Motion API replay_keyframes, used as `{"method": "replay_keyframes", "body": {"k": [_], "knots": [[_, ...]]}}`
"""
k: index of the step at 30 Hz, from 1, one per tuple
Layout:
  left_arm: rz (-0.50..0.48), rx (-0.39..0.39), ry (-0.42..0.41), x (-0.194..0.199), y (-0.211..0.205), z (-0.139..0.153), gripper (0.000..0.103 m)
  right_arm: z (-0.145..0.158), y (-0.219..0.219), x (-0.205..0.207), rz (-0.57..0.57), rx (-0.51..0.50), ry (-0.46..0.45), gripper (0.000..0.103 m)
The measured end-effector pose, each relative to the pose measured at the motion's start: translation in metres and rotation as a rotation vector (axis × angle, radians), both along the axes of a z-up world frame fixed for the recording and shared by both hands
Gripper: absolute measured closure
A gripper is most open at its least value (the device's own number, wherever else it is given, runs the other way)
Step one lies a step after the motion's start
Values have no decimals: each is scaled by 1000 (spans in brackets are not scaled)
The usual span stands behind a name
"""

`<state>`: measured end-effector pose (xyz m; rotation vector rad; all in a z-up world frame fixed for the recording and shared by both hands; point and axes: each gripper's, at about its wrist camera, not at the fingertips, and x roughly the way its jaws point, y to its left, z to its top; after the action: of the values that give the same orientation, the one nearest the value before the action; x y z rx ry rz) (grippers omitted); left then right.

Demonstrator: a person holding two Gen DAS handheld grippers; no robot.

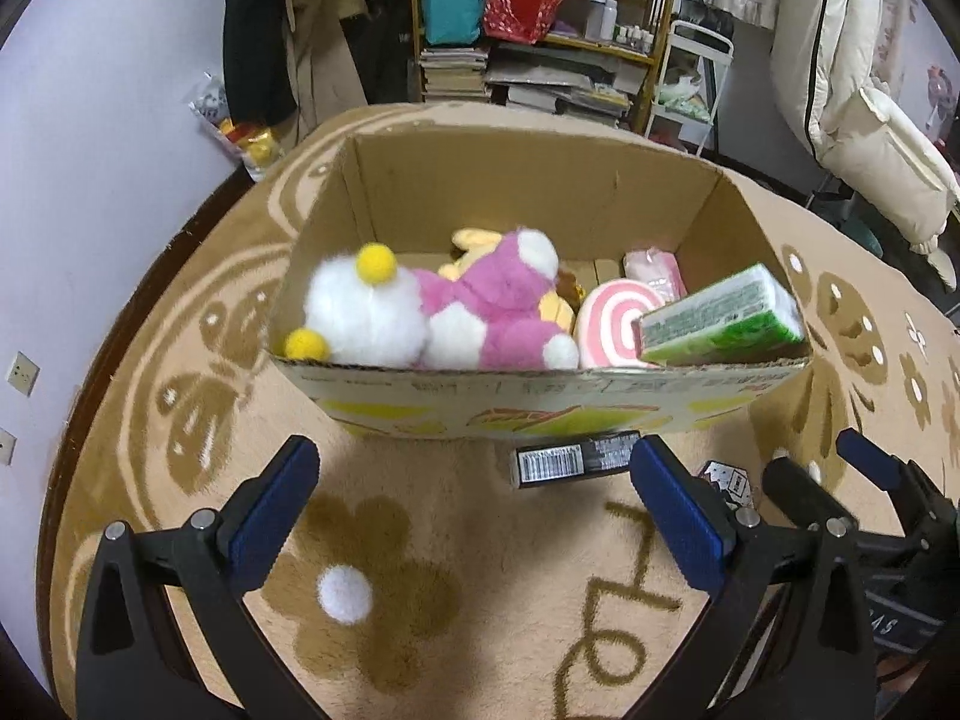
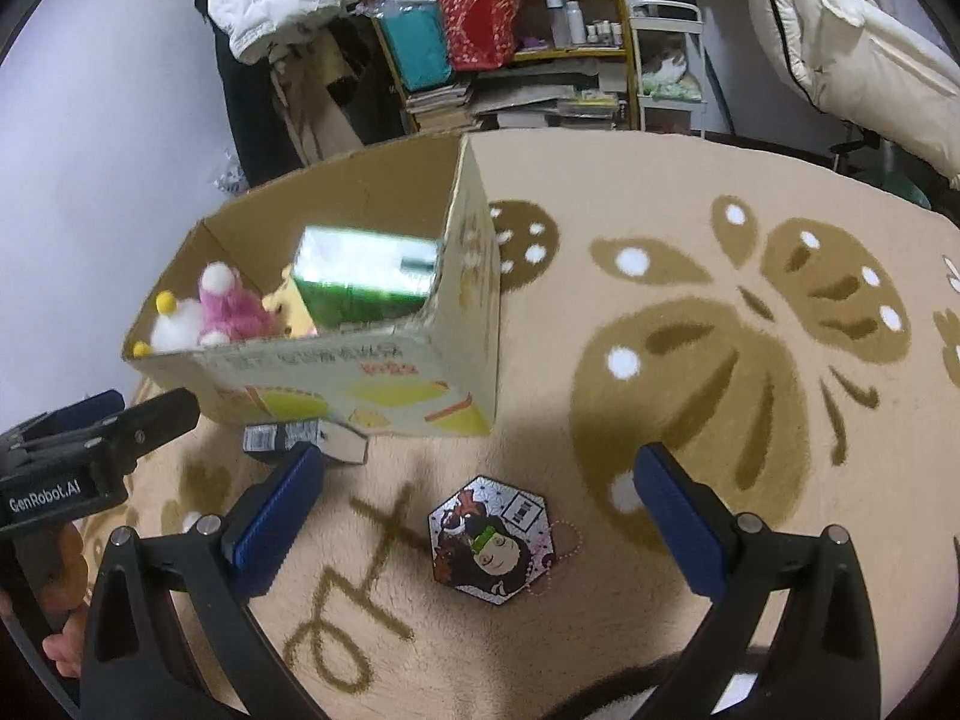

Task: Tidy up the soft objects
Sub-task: 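Move the left tool to the black barcode box while the right tool approaches the hexagonal badge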

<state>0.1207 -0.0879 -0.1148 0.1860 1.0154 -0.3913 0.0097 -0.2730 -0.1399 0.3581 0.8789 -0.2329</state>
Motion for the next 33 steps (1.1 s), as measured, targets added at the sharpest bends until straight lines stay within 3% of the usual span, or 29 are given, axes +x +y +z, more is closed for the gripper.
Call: {"method": "replay_keyframes", "body": {"k": [6,14,18,24,33], "knots": [[-7,14,38,4,-5,-19,1,-20,8,8,31,-33,72,0],[-25,-10,81,10,-11,-31,1,-42,8,13,39,-6,124,0],[-35,7,84,12,-17,-37,1,-50,9,16,60,20,149,11],[-42,6,98,15,-27,-44,1,-64,18,23,86,5,199,11],[-45,10,121,19,-34,-57,1,-70,13,22,68,27,203,16]]}}
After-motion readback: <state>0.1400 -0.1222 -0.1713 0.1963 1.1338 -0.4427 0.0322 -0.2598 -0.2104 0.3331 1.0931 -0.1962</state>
